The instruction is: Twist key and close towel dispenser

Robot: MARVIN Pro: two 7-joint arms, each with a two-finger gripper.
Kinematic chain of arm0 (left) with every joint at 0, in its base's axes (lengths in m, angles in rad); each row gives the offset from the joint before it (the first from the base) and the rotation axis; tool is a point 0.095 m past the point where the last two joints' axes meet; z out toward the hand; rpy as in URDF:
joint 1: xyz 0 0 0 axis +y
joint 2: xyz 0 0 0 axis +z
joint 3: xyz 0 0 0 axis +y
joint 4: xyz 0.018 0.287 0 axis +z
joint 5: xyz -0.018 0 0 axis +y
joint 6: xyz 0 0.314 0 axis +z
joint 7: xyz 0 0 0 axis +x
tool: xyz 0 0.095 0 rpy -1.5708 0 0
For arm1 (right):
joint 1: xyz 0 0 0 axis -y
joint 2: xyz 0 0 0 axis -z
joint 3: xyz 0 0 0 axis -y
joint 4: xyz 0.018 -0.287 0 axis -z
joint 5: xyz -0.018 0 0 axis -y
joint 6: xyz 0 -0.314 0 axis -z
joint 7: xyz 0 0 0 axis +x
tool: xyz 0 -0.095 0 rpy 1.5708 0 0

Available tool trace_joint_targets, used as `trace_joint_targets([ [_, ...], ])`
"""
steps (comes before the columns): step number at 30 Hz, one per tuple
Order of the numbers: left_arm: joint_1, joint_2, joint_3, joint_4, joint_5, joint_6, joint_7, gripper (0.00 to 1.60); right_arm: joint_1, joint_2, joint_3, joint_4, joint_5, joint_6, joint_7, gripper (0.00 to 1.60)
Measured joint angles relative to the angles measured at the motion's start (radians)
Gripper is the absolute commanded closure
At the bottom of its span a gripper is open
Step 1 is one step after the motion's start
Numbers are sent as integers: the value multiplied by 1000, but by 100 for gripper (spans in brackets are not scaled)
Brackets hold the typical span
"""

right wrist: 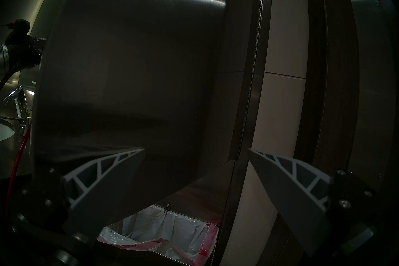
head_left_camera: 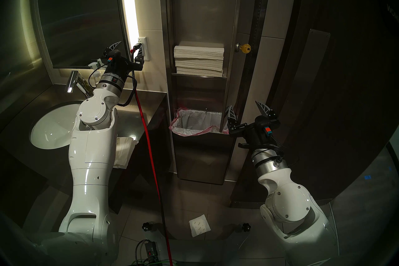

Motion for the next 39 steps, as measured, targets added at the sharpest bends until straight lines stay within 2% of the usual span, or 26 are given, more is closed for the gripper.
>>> trace_joint_targets([
  [8,0,0,0,0,0,0,0,0,2,7,11,12,13,-13,3,0],
  [9,0,0,0,0,0,0,0,0,3,7,13,15,15,-14,3,46],
  [10,0,0,0,0,0,0,0,0,4,7,15,17,18,-15,3,81],
  [11,0,0,0,0,-1,0,0,0,5,6,16,19,20,-15,2,127],
  [12,0,0,0,0,-1,0,0,0,6,5,17,21,21,-17,1,147],
  [13,1,0,0,0,-1,0,0,0,8,4,18,24,21,-21,-3,160],
  [25,1,0,0,0,-1,0,0,0,32,6,21,49,-12,-57,-10,160],
  [39,1,0,0,1,-2,0,0,0,146,77,5,117,-29,-83,202,160],
])
